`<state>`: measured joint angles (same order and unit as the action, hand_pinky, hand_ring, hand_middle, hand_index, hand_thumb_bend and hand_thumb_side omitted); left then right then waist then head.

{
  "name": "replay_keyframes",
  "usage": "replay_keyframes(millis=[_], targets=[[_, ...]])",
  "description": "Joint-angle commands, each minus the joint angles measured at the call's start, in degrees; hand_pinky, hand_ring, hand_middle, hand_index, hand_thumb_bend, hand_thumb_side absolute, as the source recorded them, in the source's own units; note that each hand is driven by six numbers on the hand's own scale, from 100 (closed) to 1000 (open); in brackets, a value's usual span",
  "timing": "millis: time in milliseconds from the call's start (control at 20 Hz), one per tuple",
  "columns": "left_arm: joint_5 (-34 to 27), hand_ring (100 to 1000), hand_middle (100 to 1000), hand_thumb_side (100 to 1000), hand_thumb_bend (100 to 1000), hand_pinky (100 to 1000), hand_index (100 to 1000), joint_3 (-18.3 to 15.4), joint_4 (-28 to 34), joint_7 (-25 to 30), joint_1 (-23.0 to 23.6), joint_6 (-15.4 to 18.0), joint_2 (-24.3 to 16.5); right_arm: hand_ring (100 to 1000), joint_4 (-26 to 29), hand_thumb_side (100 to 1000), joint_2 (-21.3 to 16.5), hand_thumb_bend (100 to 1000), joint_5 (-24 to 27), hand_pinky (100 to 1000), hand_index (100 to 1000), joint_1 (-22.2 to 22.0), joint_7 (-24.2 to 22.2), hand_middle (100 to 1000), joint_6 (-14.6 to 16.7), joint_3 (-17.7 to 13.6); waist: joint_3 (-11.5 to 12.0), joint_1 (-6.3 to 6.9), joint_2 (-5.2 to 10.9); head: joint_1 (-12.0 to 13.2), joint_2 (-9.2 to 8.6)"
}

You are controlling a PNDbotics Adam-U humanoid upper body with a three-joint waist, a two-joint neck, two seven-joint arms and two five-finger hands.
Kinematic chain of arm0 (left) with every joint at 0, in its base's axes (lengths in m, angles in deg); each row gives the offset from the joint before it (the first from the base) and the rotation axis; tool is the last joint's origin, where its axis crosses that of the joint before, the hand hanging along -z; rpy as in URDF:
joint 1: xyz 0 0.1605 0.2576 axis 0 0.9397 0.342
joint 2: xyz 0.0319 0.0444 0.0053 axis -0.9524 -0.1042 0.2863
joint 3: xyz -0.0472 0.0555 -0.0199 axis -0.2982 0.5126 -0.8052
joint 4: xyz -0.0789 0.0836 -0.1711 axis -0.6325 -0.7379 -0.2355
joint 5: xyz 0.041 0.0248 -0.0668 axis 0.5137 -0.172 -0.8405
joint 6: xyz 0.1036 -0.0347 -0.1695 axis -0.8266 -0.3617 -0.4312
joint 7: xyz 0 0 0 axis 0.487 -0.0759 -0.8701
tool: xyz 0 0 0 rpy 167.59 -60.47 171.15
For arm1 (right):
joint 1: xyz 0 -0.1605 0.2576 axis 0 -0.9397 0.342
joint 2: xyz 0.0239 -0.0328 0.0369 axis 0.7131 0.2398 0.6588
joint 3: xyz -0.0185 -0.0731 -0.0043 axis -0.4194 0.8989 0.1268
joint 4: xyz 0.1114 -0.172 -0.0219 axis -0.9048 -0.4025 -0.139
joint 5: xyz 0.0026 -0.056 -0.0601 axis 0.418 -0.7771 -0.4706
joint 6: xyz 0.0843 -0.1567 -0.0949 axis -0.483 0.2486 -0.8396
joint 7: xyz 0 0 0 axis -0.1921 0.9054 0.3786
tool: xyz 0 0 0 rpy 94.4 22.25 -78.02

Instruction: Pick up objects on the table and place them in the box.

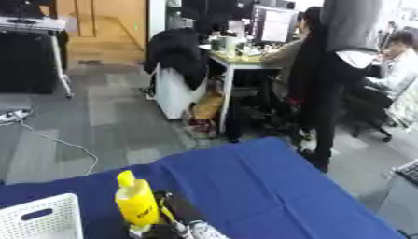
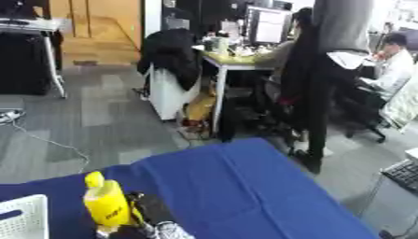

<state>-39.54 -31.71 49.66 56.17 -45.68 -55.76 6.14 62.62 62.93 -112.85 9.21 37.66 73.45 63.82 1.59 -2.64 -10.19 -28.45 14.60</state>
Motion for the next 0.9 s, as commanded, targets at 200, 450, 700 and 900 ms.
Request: replay_keyframes(millis=[200, 450, 700, 900], targets=[[-0.9, 614, 865, 884, 254, 694, 878, -0.1, 0.7, 0.4, -1.6, -0.1, -0.1, 100, 1.0, 765, -1.1, 100, 1.8, 100, 296, -0.8, 7.6, 100, 1.0, 0.1, 0.2, 0.11, 0.58, -0.1, -0.92], [-1.0, 614, 865, 884, 253, 694, 878, -0.1, 0.7, 0.5, -1.8, 0.0, -0.2, 100, 1.9, 825, -0.7, 100, 0.7, 100, 276, -2.5, 16.7, 100, 4.9, 0.7, 0.0, 0.25, 0.57, 0.1, -1.02], [-0.9, 614, 865, 885, 252, 694, 878, -0.1, 0.7, 0.7, -1.5, 0.1, -0.4, 100, 7.0, 818, 0.2, 100, 0.3, 100, 275, -3.9, 19.7, 100, 6.2, 0.9, -0.3, 0.41, 0.63, 0.5, -0.90], [-0.8, 614, 864, 885, 251, 694, 878, -0.1, 0.7, 0.7, -1.2, 0.3, -0.6, 100, 14.6, 812, 0.3, 100, 2.6, 100, 274, -4.7, 18.1, 100, 5.0, 1.3, -0.6, 0.48, 0.75, 0.9, -0.63]])
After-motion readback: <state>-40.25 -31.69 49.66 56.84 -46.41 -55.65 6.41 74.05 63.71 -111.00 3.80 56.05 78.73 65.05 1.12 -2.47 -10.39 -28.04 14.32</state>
